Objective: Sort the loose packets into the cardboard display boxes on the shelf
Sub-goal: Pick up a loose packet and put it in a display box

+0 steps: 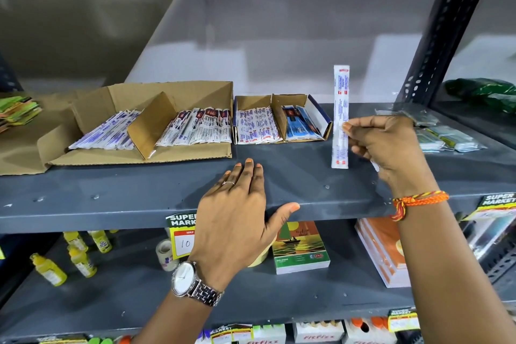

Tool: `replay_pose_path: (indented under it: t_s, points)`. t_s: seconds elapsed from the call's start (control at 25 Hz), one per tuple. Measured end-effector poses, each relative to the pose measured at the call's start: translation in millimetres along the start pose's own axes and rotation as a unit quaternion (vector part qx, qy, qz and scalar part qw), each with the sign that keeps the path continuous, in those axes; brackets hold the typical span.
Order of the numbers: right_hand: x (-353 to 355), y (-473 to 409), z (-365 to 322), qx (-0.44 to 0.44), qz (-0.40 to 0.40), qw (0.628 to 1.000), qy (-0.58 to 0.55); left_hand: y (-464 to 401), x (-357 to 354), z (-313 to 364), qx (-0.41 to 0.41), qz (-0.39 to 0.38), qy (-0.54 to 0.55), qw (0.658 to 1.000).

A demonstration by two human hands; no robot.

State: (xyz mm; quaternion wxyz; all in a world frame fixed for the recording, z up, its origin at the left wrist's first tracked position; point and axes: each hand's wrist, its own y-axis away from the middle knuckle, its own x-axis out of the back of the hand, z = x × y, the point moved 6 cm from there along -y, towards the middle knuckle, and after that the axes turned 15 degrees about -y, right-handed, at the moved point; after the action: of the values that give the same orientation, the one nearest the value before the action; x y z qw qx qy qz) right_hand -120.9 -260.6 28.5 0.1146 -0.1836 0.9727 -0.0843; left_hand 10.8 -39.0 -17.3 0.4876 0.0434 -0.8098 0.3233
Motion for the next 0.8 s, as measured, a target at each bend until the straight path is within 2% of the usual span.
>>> replay_pose_path:
  t_s: [0.08, 0.2, 0.36, 0.48, 0.56, 0.64, 0.8]
  points:
    - [-14.6, 9.5, 1.1, -0.015, -0.035, 0.998, -0.051, 0.4, 0.6, 0.4, 0.0, 0.003, -0.001, 1.0]
    - [-31.2, 18.3, 0.8, -0.019, -0.072, 0.995, -0.071, 1.5, 1.6, 0.3, 0.013, 0.003, 0.001, 1.0]
    - [-53.2, 20.0, -1.7, -0.021, -0.106, 0.993, -0.037, 10.0, 0.6, -18.4, 0.038, 0.007, -0.007, 0.999]
    - [-80.3, 9.4, -7.2, 0.011, -0.121, 0.993, 0.002, 15.1, -3.3, -32.9, 0.044, 0.008, -0.009, 0.999]
    - [-102.1, -8.0, -10.7, 0.044, -0.113, 0.991, 0.062, 15.2, -5.3, -34.4, 0.048, 0.004, -0.007, 0.999]
    - [-128.1, -27.7, -13.8, 0.075, -0.105, 0.976, 0.177, 14.3, -7.0, -33.3, 0.052, 0.004, -0.006, 0.999]
    - [-179.3, -38.3, -9.8, 0.112, -0.137, 0.9, 0.398, 17.3, -8.8, -33.5, 0.054, 0.011, 0.002, 0.998]
